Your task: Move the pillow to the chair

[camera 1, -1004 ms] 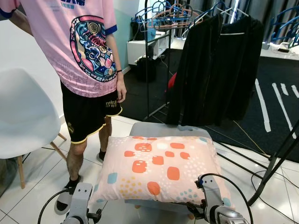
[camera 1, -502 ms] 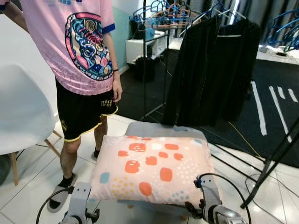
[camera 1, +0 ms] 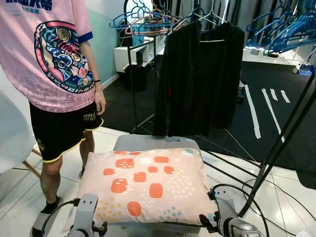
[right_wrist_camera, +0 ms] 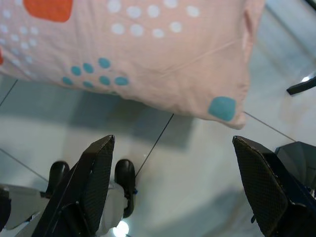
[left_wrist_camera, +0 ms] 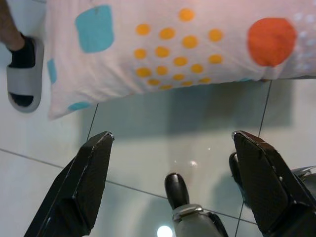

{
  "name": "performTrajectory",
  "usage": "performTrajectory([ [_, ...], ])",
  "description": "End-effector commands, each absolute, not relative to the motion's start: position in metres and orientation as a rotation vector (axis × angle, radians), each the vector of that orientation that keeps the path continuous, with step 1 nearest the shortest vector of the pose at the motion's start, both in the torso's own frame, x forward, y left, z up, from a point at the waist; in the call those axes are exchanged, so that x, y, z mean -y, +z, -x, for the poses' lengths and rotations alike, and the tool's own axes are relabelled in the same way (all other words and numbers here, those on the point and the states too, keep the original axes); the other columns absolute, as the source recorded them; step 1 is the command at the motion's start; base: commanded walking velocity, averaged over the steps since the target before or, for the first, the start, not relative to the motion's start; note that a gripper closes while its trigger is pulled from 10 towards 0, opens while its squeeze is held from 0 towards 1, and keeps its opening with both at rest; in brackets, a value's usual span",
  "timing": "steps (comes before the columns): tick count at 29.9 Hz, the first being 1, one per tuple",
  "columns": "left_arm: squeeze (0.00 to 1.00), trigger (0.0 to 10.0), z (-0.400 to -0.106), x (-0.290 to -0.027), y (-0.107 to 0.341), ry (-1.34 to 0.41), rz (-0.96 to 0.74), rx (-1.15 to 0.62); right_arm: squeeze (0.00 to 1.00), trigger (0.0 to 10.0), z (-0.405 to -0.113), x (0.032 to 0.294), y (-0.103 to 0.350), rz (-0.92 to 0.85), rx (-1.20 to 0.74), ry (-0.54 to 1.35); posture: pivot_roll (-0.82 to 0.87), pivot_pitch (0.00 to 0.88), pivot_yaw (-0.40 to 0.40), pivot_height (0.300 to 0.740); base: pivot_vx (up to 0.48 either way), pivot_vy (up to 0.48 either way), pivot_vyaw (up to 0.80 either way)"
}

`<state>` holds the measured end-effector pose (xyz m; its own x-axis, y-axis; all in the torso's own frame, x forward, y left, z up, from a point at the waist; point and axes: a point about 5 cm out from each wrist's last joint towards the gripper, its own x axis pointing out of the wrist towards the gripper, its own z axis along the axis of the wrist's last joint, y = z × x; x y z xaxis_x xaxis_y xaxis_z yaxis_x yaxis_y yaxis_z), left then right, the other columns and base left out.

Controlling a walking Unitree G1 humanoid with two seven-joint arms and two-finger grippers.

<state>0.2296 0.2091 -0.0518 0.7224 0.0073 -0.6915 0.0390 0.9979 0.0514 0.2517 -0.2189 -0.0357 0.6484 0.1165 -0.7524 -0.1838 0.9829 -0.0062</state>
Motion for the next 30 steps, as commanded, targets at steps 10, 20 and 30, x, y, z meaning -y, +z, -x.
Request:
performTrajectory([
  [10,0.00,10.0,-0.206,-0.208,-0.068,-0.092,-0.135,-0.916,0.00,10.0,-0.244,0.221,-0.042,0.276,-1.016,0.241,-0.15,0.000,-0.013,0.740,0.000,0.000,0.00],
  [20,0.00,10.0,-0.206,-0.194,-0.072,-0.145,-0.195,-0.979,0.00,10.0,-0.243,0.220,-0.043,0.284,-1.025,0.238,-0.15,0.000,-0.007,0.740,0.000,0.000,0.00],
  [30,0.00,10.0,-0.216,-0.192,-0.067,-0.087,-0.176,-0.937,0.00,10.0,-0.245,0.218,-0.043,0.285,-1.012,0.215,-0.16,0.000,-0.008,0.740,0.000,0.000,0.00],
])
